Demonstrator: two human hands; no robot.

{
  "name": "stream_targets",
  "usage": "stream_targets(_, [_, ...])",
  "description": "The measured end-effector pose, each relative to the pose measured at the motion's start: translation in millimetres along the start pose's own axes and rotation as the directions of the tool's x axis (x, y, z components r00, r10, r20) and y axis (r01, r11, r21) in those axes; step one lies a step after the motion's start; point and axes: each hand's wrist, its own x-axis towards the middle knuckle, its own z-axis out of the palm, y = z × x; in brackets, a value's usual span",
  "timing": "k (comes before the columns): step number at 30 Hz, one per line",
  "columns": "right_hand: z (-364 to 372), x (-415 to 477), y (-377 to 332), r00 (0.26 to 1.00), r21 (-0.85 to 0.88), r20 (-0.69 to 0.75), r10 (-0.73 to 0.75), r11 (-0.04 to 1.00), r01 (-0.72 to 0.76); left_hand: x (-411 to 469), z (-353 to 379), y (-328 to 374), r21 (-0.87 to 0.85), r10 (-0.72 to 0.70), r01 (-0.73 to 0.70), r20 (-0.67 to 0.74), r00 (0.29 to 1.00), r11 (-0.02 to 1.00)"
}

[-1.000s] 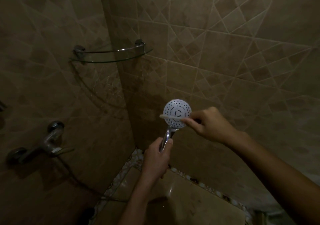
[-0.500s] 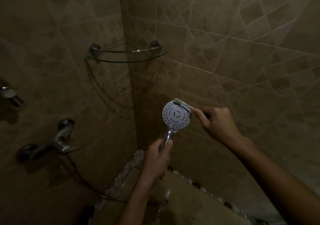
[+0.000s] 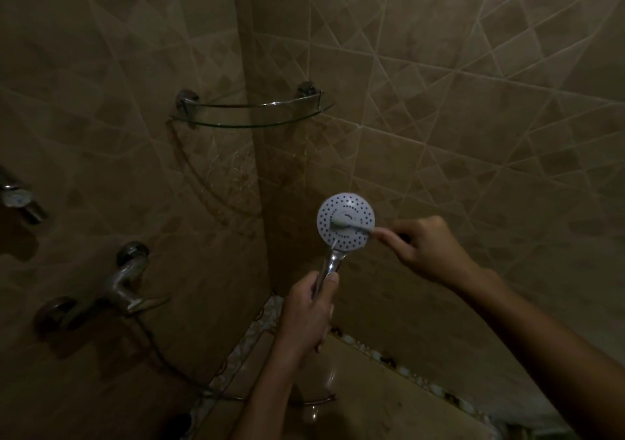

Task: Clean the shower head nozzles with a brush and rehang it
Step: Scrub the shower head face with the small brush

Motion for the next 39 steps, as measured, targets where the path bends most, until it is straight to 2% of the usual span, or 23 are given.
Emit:
stream_targets(2, [-5.2, 6.0, 1.3, 0.979, -0.011, -0.179, 0.095, 0.995, -0.099, 1.1, -2.6, 0.7, -0.012, -0.019, 0.019, 0.008, 1.0, 1.0])
stream_targets(3, [-6.3, 6.3, 2.7, 0.975, -0.023, -0.205, 0.081, 0.996, -0.088, 1.4, -3.4, 0.8, -0.021, -0.03, 0.031, 0.014, 0.999, 0.999])
stream_targets(4, [-6.0, 4.7, 3.3, 0.986, -0.033, -0.162, 0.032, 0.999, -0.038, 1.6, -3.9, 1.4, -0.026, -0.041, 0.042, 0.021, 0.999, 0.999])
stream_targets(7, [5.7, -5.5, 0.5, 0.993, 0.006, 0.097, -0.068, 0.998, 0.068, 2.2, -5.3, 3.2, -0.034, -0.048, 0.049, 0.031, 0.998, 0.998])
stream_targets(8, [7.5, -5.1, 2.3, 0.996, -0.019, 0.077, -0.05, 0.998, 0.052, 2.2, -5.7, 4.4, -0.035, -0.049, 0.051, 0.034, 0.998, 0.998])
stream_targets(11, [2.0, 4.3, 3.2, 0.978, -0.039, -0.202, 0.047, 0.998, -0.056, 1.5, -6.9, 6.7, -0.041, -0.071, 0.072, 0.041, 0.997, 0.997])
stream_targets(12, [0.9, 5.2, 4.3, 0.977, -0.013, -0.212, 0.037, 0.999, -0.04, 0.7, -6.6, 7.1, -0.051, -0.075, 0.077, 0.041, 0.996, 0.996])
stream_targets(16, [6.7, -4.6, 6.0, 0.988, 0.01, 0.063, -0.143, 0.99, 0.143, -0.7, -3.2, 9.7, -0.087, -0.083, 0.086, 0.036, 0.996, 0.992])
stream_targets(17, [6.7, -4.2, 8.5, 0.992, -0.007, 0.046, -0.114, 0.993, 0.114, -1.1, -2.6, 10.5, -0.092, -0.087, 0.09, 0.035, 0.996, 0.992])
stream_targets(20, [2.5, -0.9, 10.6, 0.986, -0.013, -0.165, -0.034, 0.999, 0.033, -1.1, -1.3, 10.8, -0.11, -0.107, 0.109, 0.024, 0.994, 0.988])
stream_targets(22, [5.0, -4.5, 12.8, 0.987, 0.014, -0.076, -0.14, 0.99, 0.142, -1.8, -0.7, 10.6, -0.127, -0.121, 0.122, 0.019, 0.992, 0.984])
stream_targets(24, [9.7, -9.7, 15.2, 0.983, 0.048, 0.044, -0.178, 0.983, 0.176, -3.0, -0.3, 10.5, -0.135, -0.134, 0.135, 0.019, 0.991, 0.982])
stream_targets(25, [8.9, -9.0, 17.8, 0.99, 0.038, 0.017, -0.138, 0.99, 0.137, -3.4, -0.6, 10.4, -0.142, -0.141, 0.142, 0.02, 0.99, 0.98])
stream_targets(27, [1.5, -2.8, 18.1, 0.989, 0.009, -0.149, -0.022, 1.0, 0.024, -3.5, -1.9, 10.7, -0.159, -0.152, 0.153, 0.019, 0.988, 0.975])
stream_targets(28, [-0.5, 0.0, 18.9, 0.979, 0.012, -0.203, -0.009, 1.0, 0.012, -3.7, -2.8, 10.7, -0.166, -0.153, 0.153, 0.012, 0.988, 0.974])
stream_targets(30, [-1.2, 0.5, 17.1, 0.983, 0.036, -0.141, -0.116, 0.992, 0.122, -4.8, -5.1, 11.7, -0.17, -0.148, 0.147, 0.006, 0.989, 0.975])
stream_targets(32, [4.0, -0.8, 11.1, 0.975, 0.049, 0.003, -0.22, 0.974, 0.22, -5.2, -7.6, 11.7, -0.162, -0.141, 0.139, 0.0, 0.99, 0.977])
stream_targets(33, [5.8, 1.8, 11.4, 0.981, 0.034, 0.005, -0.196, 0.98, 0.196, -4.9, -9.0, 11.1, -0.158, -0.136, 0.133, -0.006, 0.991, 0.978])
stream_targets(35, [2.8, 12.2, 8.4, 0.99, 0.024, -0.132, -0.052, 0.998, 0.056, -3.8, -11.9, 9.8, -0.139, -0.117, 0.113, -0.023, 0.993, 0.984])
stream_targets(36, [2.9, 16.9, 6.8, 0.985, 0.034, -0.173, -0.029, 0.999, 0.035, -3.3, -13.6, 9.0, -0.126, -0.103, 0.098, -0.035, 0.994, 0.987])
stream_targets(37, [5.1, 20.2, 4.7, 0.987, 0.041, -0.147, -0.069, 0.996, 0.076, -3.0, -15.9, 8.5, -0.112, -0.088, 0.083, -0.044, 0.995, 0.99])
stream_targets(39, [15.2, 22.7, -3.3, 0.975, 0.061, 0.019, -0.219, 0.974, 0.218, -0.9, -21.5, 8.6, -0.075, -0.059, 0.054, -0.059, 0.996, 0.996])
